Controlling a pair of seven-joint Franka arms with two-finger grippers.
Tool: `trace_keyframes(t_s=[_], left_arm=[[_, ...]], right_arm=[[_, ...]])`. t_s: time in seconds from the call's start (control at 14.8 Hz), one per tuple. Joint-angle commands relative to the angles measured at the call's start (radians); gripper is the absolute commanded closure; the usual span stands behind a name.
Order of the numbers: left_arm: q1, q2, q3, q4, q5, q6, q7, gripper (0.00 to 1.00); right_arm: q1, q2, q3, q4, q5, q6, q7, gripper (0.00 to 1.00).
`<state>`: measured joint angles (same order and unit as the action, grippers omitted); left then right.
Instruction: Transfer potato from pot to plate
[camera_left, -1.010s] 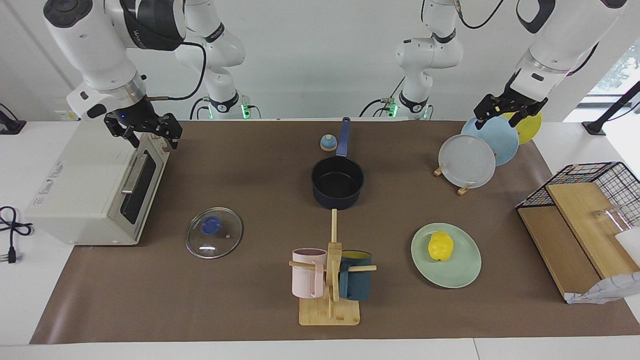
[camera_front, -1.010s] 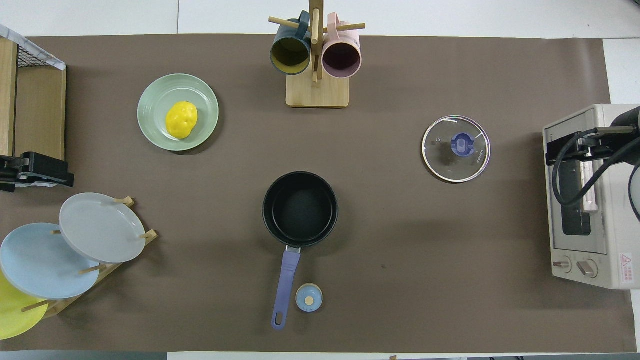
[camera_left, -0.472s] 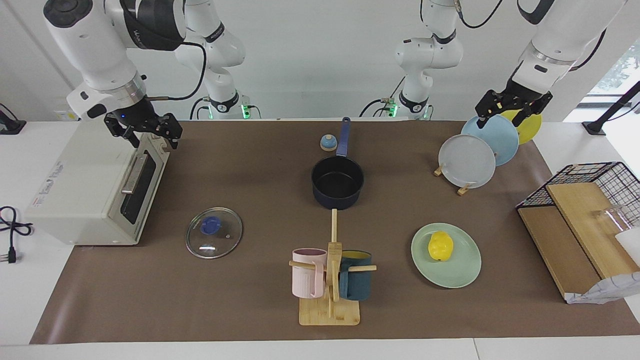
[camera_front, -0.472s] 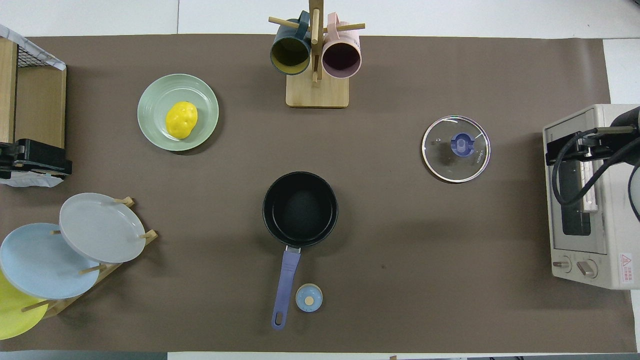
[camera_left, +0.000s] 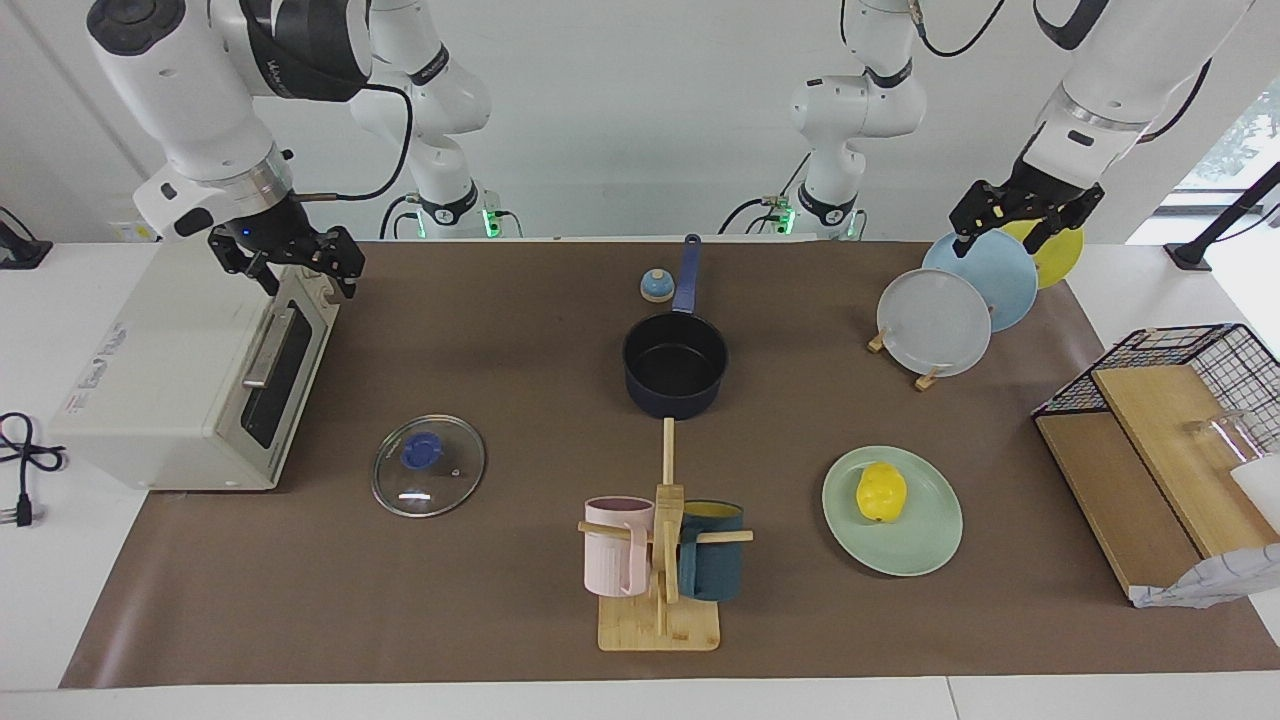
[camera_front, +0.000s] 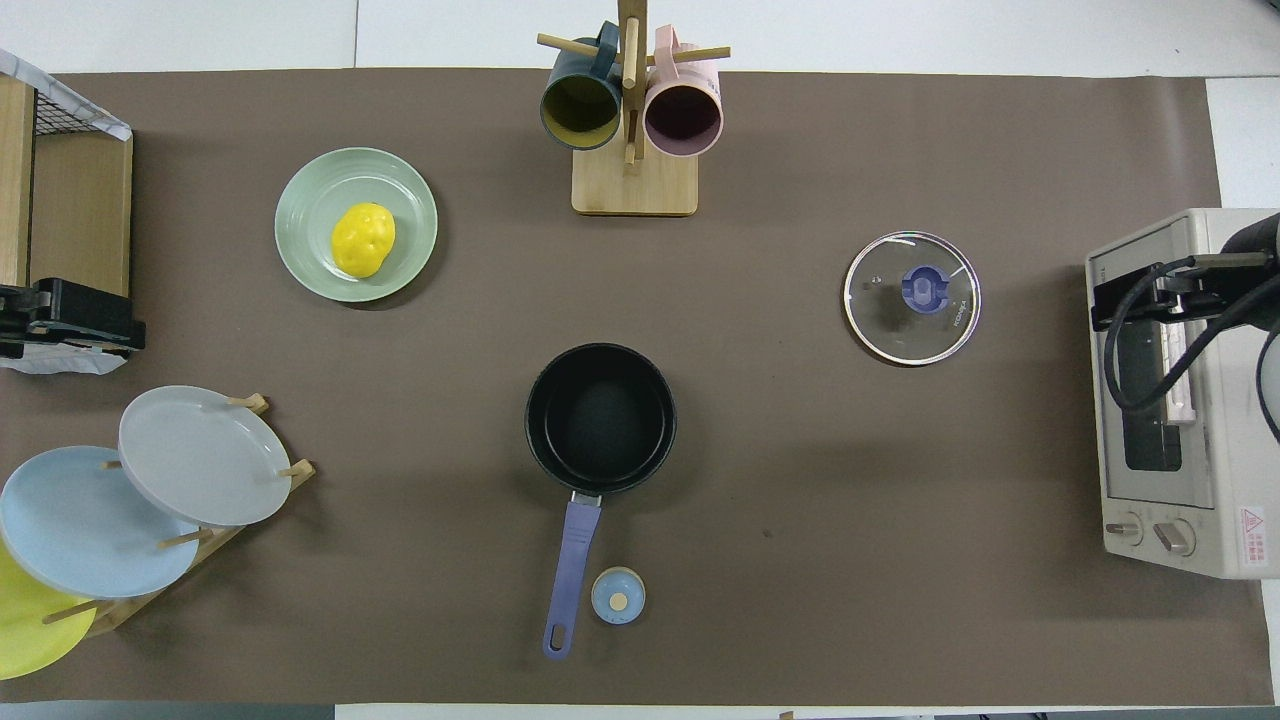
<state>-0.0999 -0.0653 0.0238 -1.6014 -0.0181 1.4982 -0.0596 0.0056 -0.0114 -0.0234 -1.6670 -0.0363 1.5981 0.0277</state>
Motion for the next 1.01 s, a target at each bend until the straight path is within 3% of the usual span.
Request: trace_keyframes(t_s=[0.0,0.94], left_arm=[[-0.007,-0.005,0.007,-0.017,-0.008,0.017,0.001,0.0],[-0.003,-0.031,0.005,-0.014,-0.006,0.01,0.001,0.0]], right_arm=[[-0.012,-0.002,0.003,-0.002,0.019,-0.003,0.004,0.0],[-0.012,-0.002,0.003,-0.002,0.019,-0.003,0.004,0.0]])
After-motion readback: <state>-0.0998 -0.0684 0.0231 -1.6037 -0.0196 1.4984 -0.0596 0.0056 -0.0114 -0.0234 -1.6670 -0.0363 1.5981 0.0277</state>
